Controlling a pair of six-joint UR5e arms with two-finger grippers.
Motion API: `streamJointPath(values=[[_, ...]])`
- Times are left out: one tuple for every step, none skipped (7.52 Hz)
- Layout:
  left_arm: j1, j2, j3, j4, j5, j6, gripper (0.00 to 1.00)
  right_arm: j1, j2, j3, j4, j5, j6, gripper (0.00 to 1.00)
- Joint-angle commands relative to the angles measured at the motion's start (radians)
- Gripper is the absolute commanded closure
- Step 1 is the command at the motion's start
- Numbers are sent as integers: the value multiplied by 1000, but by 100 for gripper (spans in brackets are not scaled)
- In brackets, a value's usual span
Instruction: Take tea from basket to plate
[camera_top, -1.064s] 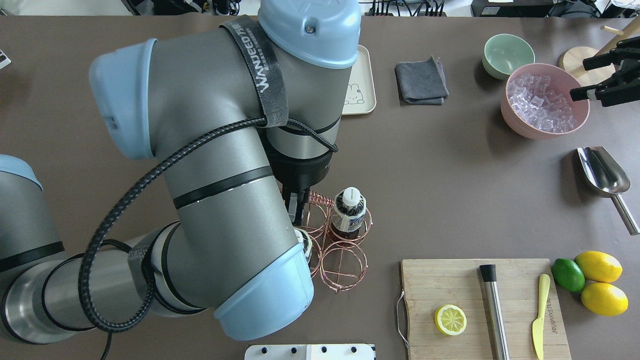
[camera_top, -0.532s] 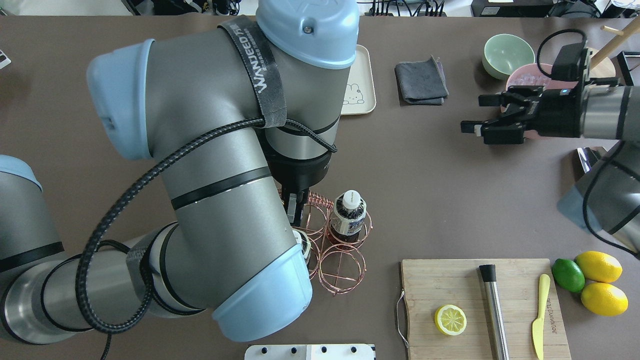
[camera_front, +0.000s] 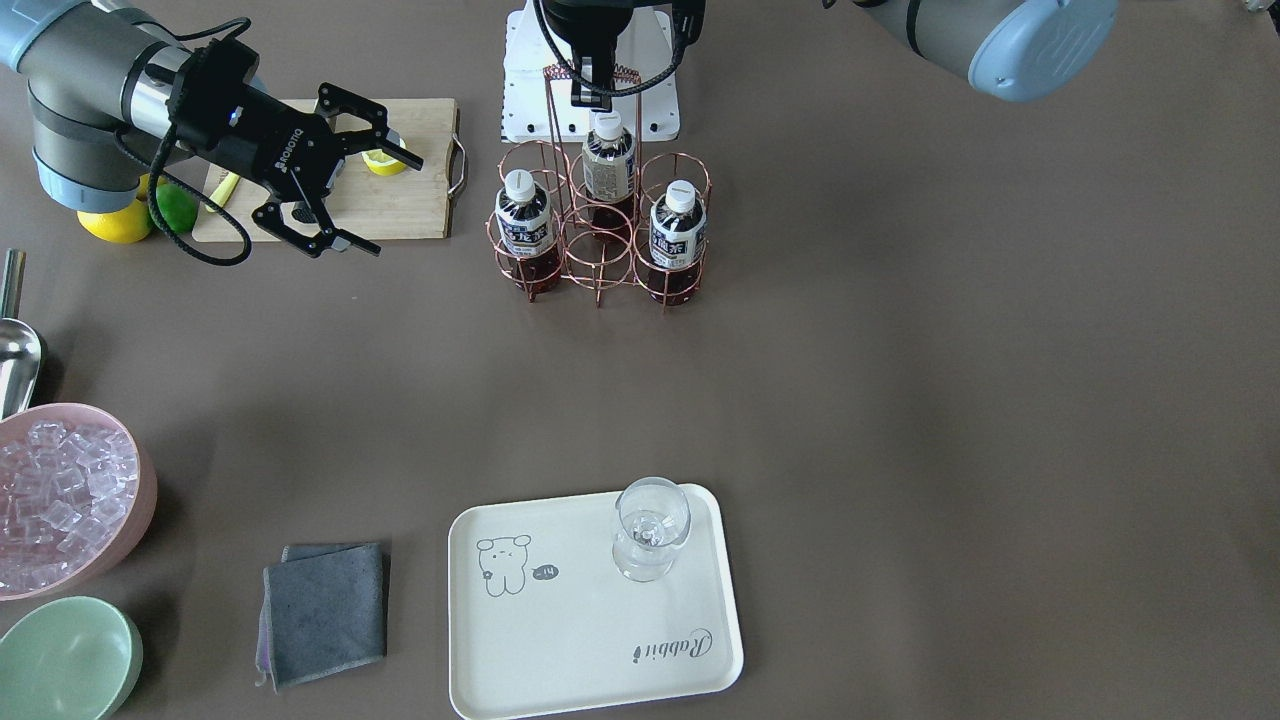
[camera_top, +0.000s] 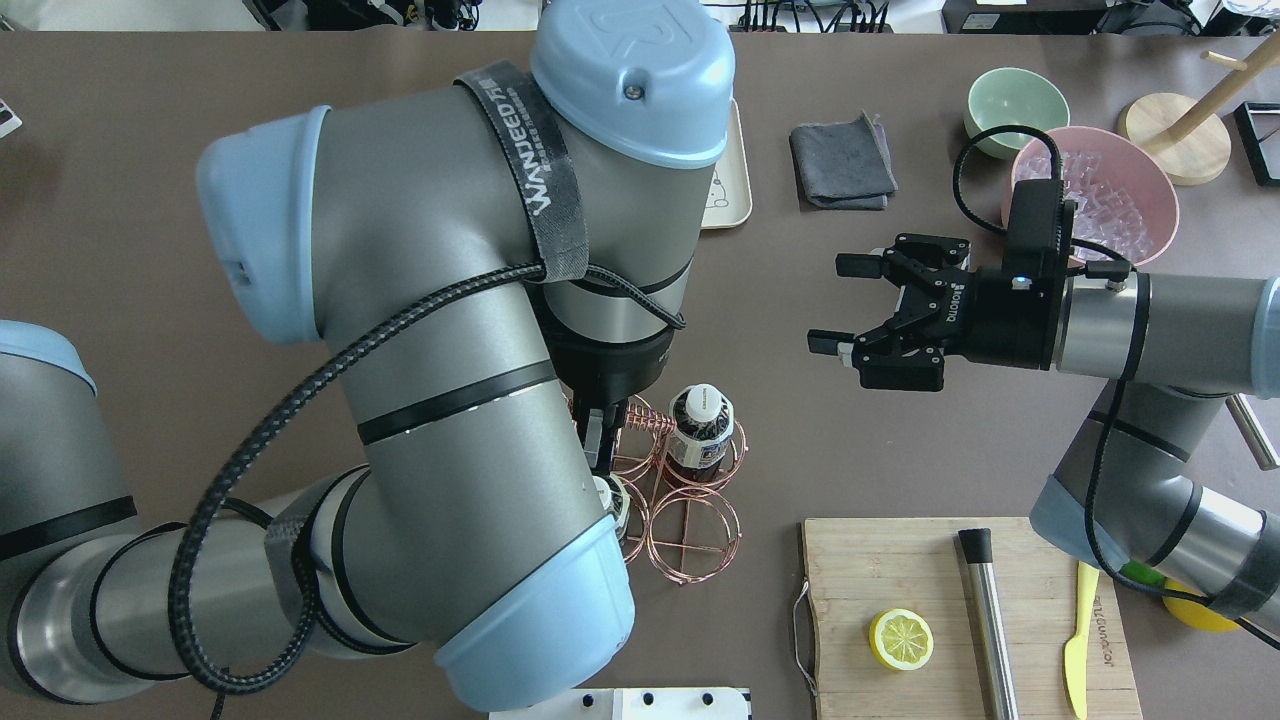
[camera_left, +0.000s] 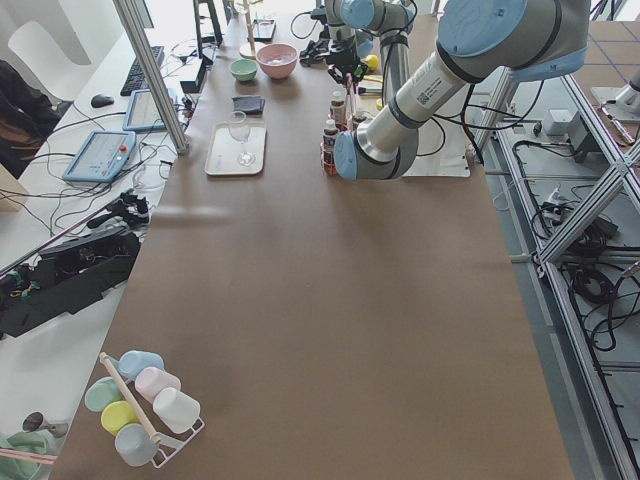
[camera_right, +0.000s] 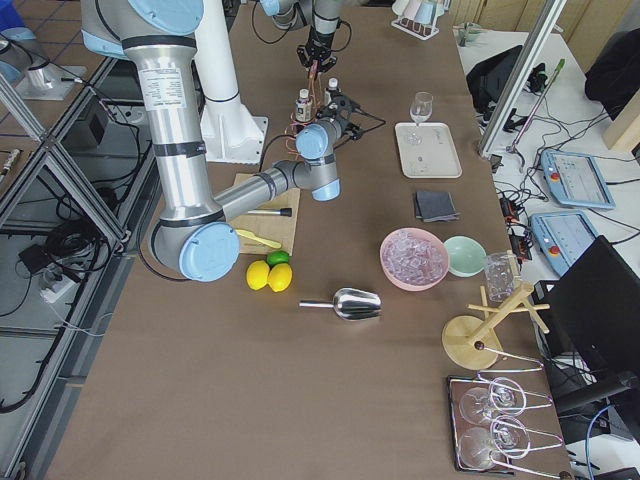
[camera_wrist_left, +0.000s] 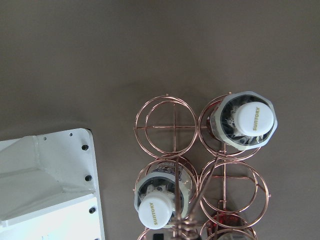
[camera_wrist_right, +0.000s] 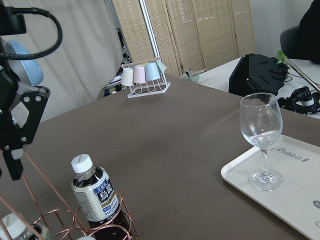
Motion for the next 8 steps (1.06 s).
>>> streamJointPath(values=[[21, 0, -1, -1, 1, 0, 100, -118, 5, -8, 17, -141, -151, 1], [21, 0, -1, -1, 1, 0, 100, -145, 10, -5, 20, -165, -206, 1], [21, 0, -2, 1, 2, 0, 100, -179, 10, -7, 44, -194, -211, 1], [19, 2, -2, 1, 1, 0, 100, -227, 8, -8, 64, -243, -211, 1], [19, 2, -2, 1, 2, 0, 100, -265, 10, -5, 65, -286, -211, 1], [19, 2, -1, 1, 1, 0, 100, -288, 11, -5, 61, -312, -213, 1], [19, 2, -1, 2, 2, 0, 100, -302, 11, -5, 58, -327, -214, 1], [21, 2, -1, 2, 2, 0, 100, -310, 13, -5, 58, -343, -216, 1]])
